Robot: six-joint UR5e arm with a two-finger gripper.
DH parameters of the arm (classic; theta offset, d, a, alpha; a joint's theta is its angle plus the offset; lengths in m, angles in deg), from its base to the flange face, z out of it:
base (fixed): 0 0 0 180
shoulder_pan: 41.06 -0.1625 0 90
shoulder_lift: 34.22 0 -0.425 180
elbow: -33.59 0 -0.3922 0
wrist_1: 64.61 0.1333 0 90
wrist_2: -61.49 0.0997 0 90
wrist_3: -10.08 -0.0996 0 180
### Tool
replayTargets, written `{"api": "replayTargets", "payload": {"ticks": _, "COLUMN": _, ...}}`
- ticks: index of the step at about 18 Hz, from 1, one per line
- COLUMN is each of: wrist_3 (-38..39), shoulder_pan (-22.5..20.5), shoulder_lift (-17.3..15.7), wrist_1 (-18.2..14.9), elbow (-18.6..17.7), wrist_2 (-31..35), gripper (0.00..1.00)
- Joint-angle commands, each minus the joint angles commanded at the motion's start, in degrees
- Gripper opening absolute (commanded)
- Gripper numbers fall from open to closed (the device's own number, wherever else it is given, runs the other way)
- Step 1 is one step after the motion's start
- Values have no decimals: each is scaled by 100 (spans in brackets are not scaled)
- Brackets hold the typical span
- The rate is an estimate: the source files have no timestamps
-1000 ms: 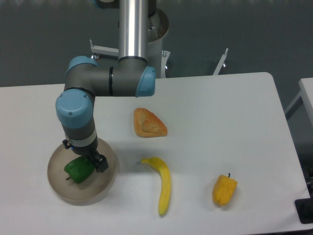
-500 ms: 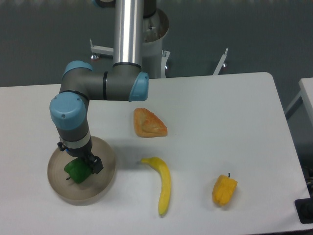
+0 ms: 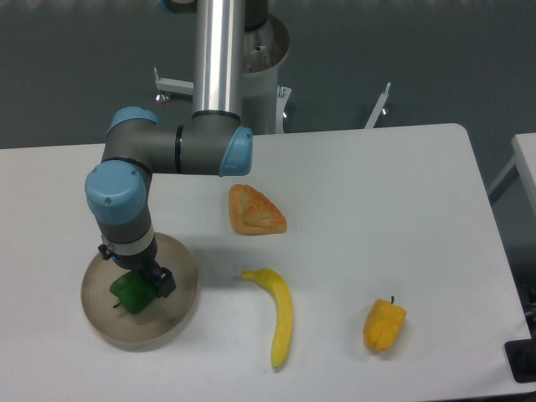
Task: Pick up the green pepper from the plate
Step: 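Lower the gripper onto the green pepper and close it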
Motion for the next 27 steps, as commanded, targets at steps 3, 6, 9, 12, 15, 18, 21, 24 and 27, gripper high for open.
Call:
{"api": "replayTargets", "payload": {"ticks": 3, "wrist_3": 26, "shoulder_pan": 9, "shoulder_lift": 17, "wrist_1": 0, "elbow": -18, "wrist_2": -9, "gripper": 100}}
{"api": "replayTargets", "payload": {"ticks": 6, "wrist_3": 105, "shoulder_pan": 35, "shoulder_lift": 53, "wrist_1": 9, "elbow": -18, "wrist_2": -9, "gripper": 100}}
{"api": "replayTargets", "payload": {"ticks": 9, "wrist_3": 333, "shoulder_pan": 44, "shoulder_lift": 114, "wrist_1": 131, "elbow": -18, "wrist_2": -9, "gripper": 100}}
{"api": "replayTargets", "payload": {"ticks": 12, "wrist_3": 405, "shoulder_pan": 44, "shoulder_lift": 167, "wrist_1": 308, "elbow": -18, "wrist_2": -18, "gripper": 100}}
{"api": "replayTargets", "payload": {"ticks": 15, "wrist_3": 404, "shoulder_pan": 53, "shoulder_lift": 158, "wrist_1": 308, "elbow": -18, "wrist_2": -26, "gripper": 100}}
{"api": "replayTargets", "payload": {"ticks": 18, "wrist_3": 404, "shoulder_pan": 44, "shoulder_lift": 149, "wrist_1": 308, "elbow": -18, "wrist_2": -18, "gripper": 96}}
{"api": "replayTargets", "payload": {"ticks": 21, "wrist_3": 378, "shoulder_pan": 44, "shoulder_lift": 149, "wrist_1": 308, "elbow": -18, "wrist_2": -26, "gripper": 72}}
{"api": "replayTargets", "payload": {"ticks": 24, "wrist_3": 343, "shoulder_pan": 53, "shoulder_lift": 132, "wrist_1": 308, "elbow": 0, "wrist_2": -88, "gripper": 54}}
{"api": "replayTargets", "payload": {"ticks": 27, "wrist_3": 334, "shoulder_pan": 53, "shoulder_lift": 105, "wrist_1": 290, "elbow": 9, "wrist_2": -132, "gripper": 43}}
